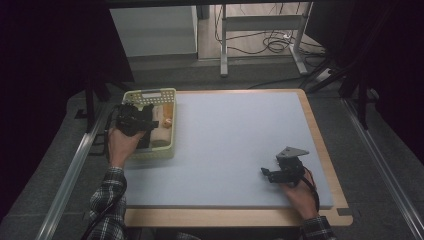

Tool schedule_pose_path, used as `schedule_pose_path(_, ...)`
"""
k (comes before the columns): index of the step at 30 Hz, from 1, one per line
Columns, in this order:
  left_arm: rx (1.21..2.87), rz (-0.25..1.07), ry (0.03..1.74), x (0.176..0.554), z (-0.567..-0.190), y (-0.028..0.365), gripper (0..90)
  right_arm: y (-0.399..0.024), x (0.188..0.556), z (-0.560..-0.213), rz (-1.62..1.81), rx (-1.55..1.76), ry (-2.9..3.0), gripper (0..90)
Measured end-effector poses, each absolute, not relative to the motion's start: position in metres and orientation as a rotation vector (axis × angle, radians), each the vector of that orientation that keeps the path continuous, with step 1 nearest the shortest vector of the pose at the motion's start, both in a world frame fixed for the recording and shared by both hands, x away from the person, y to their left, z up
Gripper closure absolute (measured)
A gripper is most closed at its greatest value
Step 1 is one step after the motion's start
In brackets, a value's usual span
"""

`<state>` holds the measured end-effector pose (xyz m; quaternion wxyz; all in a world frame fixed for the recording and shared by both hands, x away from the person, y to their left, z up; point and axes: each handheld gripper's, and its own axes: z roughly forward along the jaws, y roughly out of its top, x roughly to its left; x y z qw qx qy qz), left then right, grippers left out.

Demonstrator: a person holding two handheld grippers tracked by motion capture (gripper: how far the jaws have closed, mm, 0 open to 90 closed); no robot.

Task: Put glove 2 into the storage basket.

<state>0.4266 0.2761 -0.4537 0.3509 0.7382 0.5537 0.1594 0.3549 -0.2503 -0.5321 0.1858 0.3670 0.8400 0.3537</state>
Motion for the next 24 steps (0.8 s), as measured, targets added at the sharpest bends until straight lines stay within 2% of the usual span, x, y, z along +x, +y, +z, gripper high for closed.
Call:
schedule_pose_path(6, 1.971, 0.437, 1.327, 0.408, -0.448, 0.257, 0.0, -0.250, 0.355, -0.532, 0.995, 1.034, 2.366, 19.7)
schedule_pose_path(24, 2.001, 0.405, 1.043, 0.360, -0.449, 0.188, 0.0, -0.250, 0.355, -0.532, 0.997, 1.032, 2.365, 19.7)
